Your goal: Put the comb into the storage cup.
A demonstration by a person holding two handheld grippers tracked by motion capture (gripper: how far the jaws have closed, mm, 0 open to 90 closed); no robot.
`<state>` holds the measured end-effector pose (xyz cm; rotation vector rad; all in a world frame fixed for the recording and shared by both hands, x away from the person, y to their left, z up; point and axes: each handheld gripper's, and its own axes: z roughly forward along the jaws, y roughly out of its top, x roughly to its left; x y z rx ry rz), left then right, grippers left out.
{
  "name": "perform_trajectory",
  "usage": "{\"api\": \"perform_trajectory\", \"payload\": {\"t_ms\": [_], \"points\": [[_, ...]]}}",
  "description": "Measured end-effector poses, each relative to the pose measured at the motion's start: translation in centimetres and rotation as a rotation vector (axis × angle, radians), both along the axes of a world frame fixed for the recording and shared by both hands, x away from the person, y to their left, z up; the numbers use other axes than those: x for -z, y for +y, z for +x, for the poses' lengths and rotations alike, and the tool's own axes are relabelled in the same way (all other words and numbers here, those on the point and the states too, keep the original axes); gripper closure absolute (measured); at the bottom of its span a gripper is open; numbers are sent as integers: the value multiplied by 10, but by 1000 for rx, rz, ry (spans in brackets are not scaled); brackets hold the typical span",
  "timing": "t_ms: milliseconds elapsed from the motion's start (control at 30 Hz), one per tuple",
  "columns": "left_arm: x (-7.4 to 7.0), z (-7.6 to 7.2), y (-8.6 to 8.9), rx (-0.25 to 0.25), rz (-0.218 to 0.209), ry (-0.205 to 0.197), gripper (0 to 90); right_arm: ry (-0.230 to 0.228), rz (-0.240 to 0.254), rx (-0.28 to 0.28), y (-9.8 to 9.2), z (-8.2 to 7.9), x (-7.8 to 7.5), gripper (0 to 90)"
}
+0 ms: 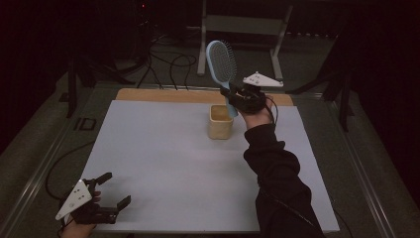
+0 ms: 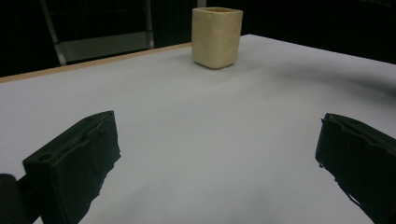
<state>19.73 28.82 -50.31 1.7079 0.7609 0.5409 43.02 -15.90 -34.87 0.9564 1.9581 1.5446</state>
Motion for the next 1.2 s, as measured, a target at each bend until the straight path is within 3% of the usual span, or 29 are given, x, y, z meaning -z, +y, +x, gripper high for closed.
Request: {"api": "perform_trajectory", "payload": {"t_ms": [267,467,667,800,933,1200], "points": [[0,0,1,0,0,-2,0,-47,37,-2,7,9,3,700],[0,0,1,2,-3,-1,0,-50,72,-31,10,18,7,700],[0,0,1,5,-7,-1,0,-118,58,-45,14,25,16,700],[0,-1,1,3,-9,-1,0,-134,63,-51,16,30,20,700],[0,-1,1,7,-12,-2,0,-136,52,-44,18,35,27,700],[0,-1,1,7,-13,-1,0,-119,78,-45,16,46,44,700]]}}
